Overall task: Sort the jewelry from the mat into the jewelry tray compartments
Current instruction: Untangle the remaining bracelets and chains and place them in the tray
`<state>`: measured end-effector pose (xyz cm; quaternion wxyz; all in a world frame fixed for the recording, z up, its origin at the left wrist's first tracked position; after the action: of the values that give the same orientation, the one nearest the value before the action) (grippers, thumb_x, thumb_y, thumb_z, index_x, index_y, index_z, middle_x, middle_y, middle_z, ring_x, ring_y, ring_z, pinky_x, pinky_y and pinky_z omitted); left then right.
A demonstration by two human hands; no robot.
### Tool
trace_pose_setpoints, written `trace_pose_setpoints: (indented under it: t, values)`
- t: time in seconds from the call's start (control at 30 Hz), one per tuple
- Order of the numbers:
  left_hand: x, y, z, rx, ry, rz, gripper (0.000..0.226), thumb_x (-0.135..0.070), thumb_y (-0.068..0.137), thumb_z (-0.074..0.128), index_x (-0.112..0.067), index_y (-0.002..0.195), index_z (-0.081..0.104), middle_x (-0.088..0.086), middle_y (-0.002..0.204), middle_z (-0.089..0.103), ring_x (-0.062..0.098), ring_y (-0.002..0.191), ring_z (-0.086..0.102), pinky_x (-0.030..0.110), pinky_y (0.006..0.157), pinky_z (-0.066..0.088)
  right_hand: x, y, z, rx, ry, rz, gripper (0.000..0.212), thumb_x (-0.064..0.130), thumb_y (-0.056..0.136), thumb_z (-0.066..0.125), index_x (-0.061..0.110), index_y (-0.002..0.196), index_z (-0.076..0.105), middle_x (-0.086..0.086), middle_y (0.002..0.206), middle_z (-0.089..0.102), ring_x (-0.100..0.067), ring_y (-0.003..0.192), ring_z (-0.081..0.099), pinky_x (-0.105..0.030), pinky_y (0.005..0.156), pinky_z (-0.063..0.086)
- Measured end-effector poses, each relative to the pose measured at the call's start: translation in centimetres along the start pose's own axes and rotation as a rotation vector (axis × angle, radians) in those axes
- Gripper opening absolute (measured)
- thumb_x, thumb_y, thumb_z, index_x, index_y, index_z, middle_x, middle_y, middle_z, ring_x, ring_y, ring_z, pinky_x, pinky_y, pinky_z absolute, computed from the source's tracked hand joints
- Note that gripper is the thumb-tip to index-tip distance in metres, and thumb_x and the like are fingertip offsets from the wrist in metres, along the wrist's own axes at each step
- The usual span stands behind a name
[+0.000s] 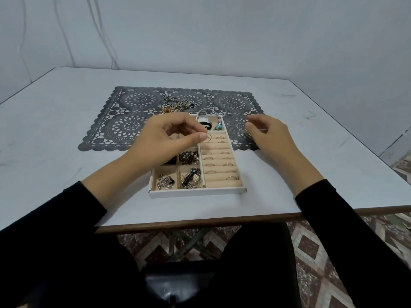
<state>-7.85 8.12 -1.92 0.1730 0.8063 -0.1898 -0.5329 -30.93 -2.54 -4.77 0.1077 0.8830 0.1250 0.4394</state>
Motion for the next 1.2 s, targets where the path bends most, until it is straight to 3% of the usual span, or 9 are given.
trace_pose_setpoints:
  t: [0.1, 0.2, 0.3, 0.4, 0.63, 0.93, 1.2]
  values:
    - [-0.1, -0.1, 0.4, 0.054, 0.071, 0.040, 0.011, -0.017, 0.081, 0.076, -0.010, 0.090, 0.074, -0.005, 0.084, 0.073, 0.011, 0.080, 0.068, 0.022, 0.076, 0.054, -0.4, 0.0, 0.6, 0.071, -0.249, -0.046, 0.043, 0.035, 0.095, 0.053, 0.018, 0.134, 0.053, -0.001, 0.134, 0.056, -0.018, 0.123, 0.050, -0.026, 0.100, 0.037]
    - [-0.2, -0.1, 0.7, 0.100, 0.154, 0.092, 0.012, -0.020, 0.081, 0.077, -0.013, 0.090, 0.075, -0.008, 0.085, 0.073, 0.012, 0.083, 0.069, 0.021, 0.078, 0.054, -0.9, 0.1, 1.1, 0.119, -0.351, -0.034, 0.044, 0.040, 0.094, 0.050, 0.019, 0.133, 0.052, -0.002, 0.132, 0.058, -0.023, 0.122, 0.051, -0.037, 0.101, 0.041]
    - [-0.5, -0.2, 1.1, 0.193, 0.230, 0.162, 0.011, -0.020, 0.082, 0.078, -0.013, 0.090, 0.076, -0.010, 0.085, 0.073, 0.009, 0.083, 0.069, 0.021, 0.077, 0.054, -0.8, 0.0, 1.4, 0.162, -0.400, -0.073, 0.035, 0.033, 0.096, 0.048, 0.009, 0.120, 0.059, -0.008, 0.119, 0.062, -0.025, 0.110, 0.054, -0.029, 0.089, 0.039]
    - [-0.8, -0.1, 1.6, 0.267, 0.248, 0.210, 0.011, -0.020, 0.082, 0.078, -0.012, 0.089, 0.076, -0.006, 0.084, 0.073, 0.011, 0.082, 0.070, 0.031, 0.076, 0.056, -0.7, 0.0, 1.4, 0.157, -0.408, -0.083, 0.034, 0.032, 0.097, 0.048, 0.009, 0.120, 0.059, -0.007, 0.119, 0.062, -0.025, 0.112, 0.054, -0.024, 0.082, 0.033]
    - [-0.6, -0.4, 1.9, 0.401, 0.219, 0.176, 0.013, -0.020, 0.081, 0.080, -0.014, 0.092, 0.077, -0.008, 0.086, 0.074, 0.012, 0.083, 0.071, 0.036, 0.076, 0.057, -1.0, 0.2, 1.7, 0.169, -0.420, -0.086, 0.038, 0.034, 0.097, 0.047, 0.011, 0.125, 0.057, -0.006, 0.122, 0.062, -0.023, 0.112, 0.053, -0.023, 0.082, 0.033]
    - [-0.6, -0.7, 2.0, 0.438, 0.168, 0.099, 0.014, -0.022, 0.080, 0.081, -0.015, 0.092, 0.078, -0.009, 0.086, 0.075, 0.012, 0.084, 0.071, 0.039, 0.077, 0.057, -0.5, -0.1, 1.5, 0.160, -0.419, -0.090, 0.036, 0.031, 0.097, 0.048, 0.008, 0.122, 0.057, -0.009, 0.122, 0.061, -0.025, 0.113, 0.053, -0.030, 0.089, 0.038]
    - [-0.4, -0.8, 2.1, 0.488, 0.240, 0.130, 0.012, -0.027, 0.084, 0.077, -0.020, 0.093, 0.078, -0.011, 0.090, 0.074, 0.014, 0.088, 0.069, 0.042, 0.078, 0.055, -0.8, 0.1, 1.5, 0.163, -0.412, -0.094, 0.036, 0.033, 0.097, 0.047, 0.012, 0.125, 0.056, -0.006, 0.120, 0.062, -0.023, 0.111, 0.053, -0.025, 0.083, 0.035]
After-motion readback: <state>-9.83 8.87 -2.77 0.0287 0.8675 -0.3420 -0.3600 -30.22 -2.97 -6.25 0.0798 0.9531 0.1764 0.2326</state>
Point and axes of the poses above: each hand's wrist, its own y-axis towards the middle knuckle, its own z-axis out of the palm, x = y × z, the point moved 3 cm from there along y, towards the middle knuckle
